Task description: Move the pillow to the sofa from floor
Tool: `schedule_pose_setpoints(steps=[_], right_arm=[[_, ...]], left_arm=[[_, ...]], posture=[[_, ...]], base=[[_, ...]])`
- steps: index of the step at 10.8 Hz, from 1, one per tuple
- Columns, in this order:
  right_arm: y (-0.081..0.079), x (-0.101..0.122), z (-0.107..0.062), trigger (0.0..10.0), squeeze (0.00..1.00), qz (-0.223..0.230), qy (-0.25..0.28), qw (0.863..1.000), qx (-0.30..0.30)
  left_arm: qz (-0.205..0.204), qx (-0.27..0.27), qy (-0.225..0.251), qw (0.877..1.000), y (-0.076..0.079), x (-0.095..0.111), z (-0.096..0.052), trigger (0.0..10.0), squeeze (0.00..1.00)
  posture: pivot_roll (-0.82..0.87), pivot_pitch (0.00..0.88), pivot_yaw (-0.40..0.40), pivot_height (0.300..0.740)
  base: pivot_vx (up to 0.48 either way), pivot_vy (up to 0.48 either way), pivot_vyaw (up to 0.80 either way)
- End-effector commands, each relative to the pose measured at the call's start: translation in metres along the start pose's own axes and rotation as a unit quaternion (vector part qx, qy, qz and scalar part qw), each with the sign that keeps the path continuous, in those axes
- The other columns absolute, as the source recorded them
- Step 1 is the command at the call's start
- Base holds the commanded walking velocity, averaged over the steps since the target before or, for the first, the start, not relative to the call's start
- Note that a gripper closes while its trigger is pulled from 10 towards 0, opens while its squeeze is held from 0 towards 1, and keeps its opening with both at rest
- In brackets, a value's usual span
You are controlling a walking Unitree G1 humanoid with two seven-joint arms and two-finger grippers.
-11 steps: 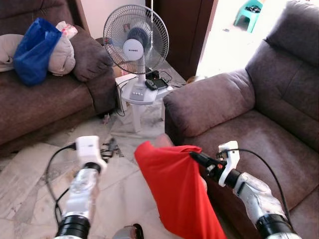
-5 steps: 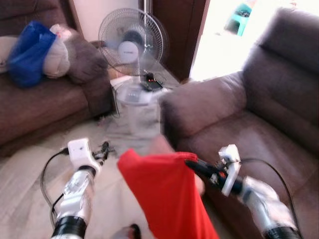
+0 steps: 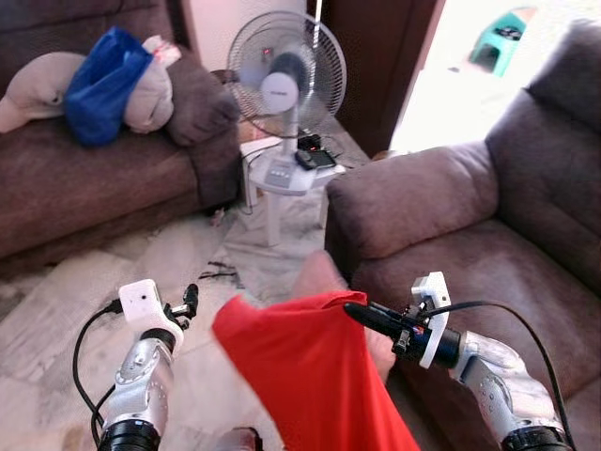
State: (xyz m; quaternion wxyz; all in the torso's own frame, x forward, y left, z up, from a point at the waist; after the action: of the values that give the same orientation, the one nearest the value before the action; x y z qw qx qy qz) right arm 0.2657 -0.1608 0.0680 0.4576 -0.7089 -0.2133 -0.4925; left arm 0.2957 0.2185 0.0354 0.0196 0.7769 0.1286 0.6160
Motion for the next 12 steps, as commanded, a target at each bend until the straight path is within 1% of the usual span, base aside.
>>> schedule_pose_setpoints(steps=[1,2,3,4,6,7,9,10,11,12], right_arm=[[-0.007,0.029,0.002,10.0,0.0,-0.041,0.047,0.998,0.026],[-0.008,0.029,0.002,10.0,0.0,-0.042,0.047,0.998,0.028],[-0.008,0.03,0.002,10.0,0.0,-0.042,0.047,0.998,0.028],[-0.007,0.03,0.001,10.0,0.0,-0.043,0.046,0.998,0.026],[-0.007,0.031,0.001,10.0,0.0,-0.044,0.041,0.998,0.025],[-0.007,0.031,0.001,10.0,0.0,-0.044,0.039,0.998,0.026],[-0.007,0.03,0.001,10.0,0.0,-0.045,0.033,0.998,0.026],[-0.007,0.031,0.001,10.0,0.0,-0.045,0.032,0.998,0.025],[-0.008,0.032,-0.001,10.0,0.0,-0.047,0.031,0.998,0.027],[-0.012,0.035,-0.004,10.0,0.0,-0.052,0.031,0.997,0.04]], left_arm=[[-0.018,0.017,-0.011,1.0,-0.004,-0.003,0.001,10.0,1.0],[-0.065,0.032,-0.022,0.997,-0.01,-0.01,-0.001,10.0,1.0],[-0.089,0.037,-0.028,0.995,-0.012,-0.014,-0.002,10.0,1.0],[-0.118,0.022,-0.039,0.992,-0.012,-0.021,-0.004,10.0,1.0],[-0.108,0.012,-0.063,0.992,-0.011,-0.034,-0.009,10.0,1.0],[-0.118,0.011,-0.065,0.991,-0.012,-0.037,-0.009,10.0,1.0],[-0.104,0.04,-0.089,0.99,-0.022,-0.045,-0.009,10.0,1.0],[-0.101,0.045,-0.101,0.989,-0.025,-0.049,-0.01,10.0,1.0],[-0.09,0.071,-0.115,0.987,-0.031,-0.052,-0.01,10.0,0.0],[-0.097,0.078,-0.124,0.984,-0.033,-0.053,-0.009,10.0,0.0]], posture=[[0.09,0.021,-0.041,0.74],[0.09,0.018,-0.04,0.74],[0.09,0.017,-0.041,0.74],[0.09,0.017,-0.044,0.74],[0.09,0.025,-0.054,0.74],[0.09,0.03,-0.056,0.74],[0.08,0.036,-0.061,0.74],[0.08,0.039,-0.063,0.74],[0.07,0.041,-0.065,0.74],[0.06,0.043,-0.066,0.74]], base=[[0.0,0.0,0.0],[0.0,0.0,0.0],[0.0,0.0,0.0],[0.0,0.0,0.0],[0.0,0.0,0.0],[0.0,0.0,0.0],[0.0,0.0,0.0],[0.0,0.0,0.0],[0.0,0.0,0.0],[0.0,0.0,0.0]])
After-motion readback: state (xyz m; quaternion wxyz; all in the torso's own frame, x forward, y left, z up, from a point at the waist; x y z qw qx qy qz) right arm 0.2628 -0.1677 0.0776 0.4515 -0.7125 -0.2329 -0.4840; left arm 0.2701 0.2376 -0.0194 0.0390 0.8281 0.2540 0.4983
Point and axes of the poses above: a point about 5 cm out from each wrist's last joint towards the gripper, its own z axis pointing out of the wrist towards the gripper, its own x axis along the axis of the wrist's last joint, y = z × x, the point moved 1 cm from there along z, pointing out of the wrist towards the gripper, and after that the axes turned 3 degrees about z, right-handed, at the moved point
